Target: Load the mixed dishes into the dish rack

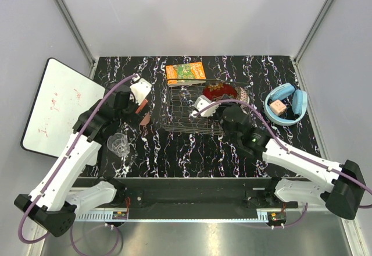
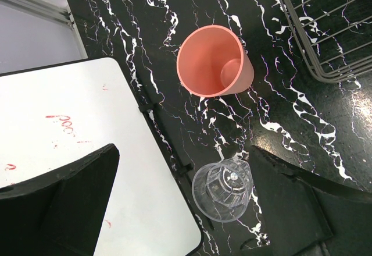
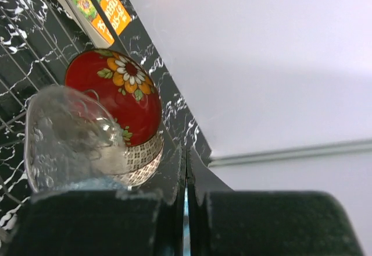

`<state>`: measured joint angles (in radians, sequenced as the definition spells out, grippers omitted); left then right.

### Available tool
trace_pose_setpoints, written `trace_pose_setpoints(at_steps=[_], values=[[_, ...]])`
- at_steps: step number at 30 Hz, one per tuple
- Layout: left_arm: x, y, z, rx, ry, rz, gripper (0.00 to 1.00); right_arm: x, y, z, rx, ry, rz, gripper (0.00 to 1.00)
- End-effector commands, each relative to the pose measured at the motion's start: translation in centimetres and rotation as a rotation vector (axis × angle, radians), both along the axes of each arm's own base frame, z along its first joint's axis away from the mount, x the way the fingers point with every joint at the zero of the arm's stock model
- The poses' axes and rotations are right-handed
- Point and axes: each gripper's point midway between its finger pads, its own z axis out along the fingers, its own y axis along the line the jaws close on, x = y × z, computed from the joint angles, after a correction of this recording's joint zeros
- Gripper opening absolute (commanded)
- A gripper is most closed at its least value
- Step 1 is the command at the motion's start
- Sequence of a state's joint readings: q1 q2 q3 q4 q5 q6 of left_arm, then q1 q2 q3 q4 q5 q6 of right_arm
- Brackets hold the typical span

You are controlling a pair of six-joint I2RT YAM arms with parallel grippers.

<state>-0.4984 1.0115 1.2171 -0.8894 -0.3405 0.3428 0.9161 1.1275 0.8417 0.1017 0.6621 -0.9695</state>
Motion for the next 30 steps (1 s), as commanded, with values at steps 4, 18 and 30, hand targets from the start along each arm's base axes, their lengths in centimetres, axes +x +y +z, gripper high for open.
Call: trace_pose_setpoints(at_steps=[4,18,30], values=[[0.5,-0.4,1.5,-0.048,-0.063,-0.001,0.99,0.6,0.5,3.8,-0.003,-0.078,0.067,0.00],[0.9,-1.5,0.1,-0.066,-0.018,-0.034,0.99,4.6,5.3,-3.2,0.884,0.526,-0.213,0.62],[6.5,-7.6,-3.7,-0.094,0.154,-0.143,0.96,5.9,10.6,-7.8,1.078,0.719,-0.219,0.61]])
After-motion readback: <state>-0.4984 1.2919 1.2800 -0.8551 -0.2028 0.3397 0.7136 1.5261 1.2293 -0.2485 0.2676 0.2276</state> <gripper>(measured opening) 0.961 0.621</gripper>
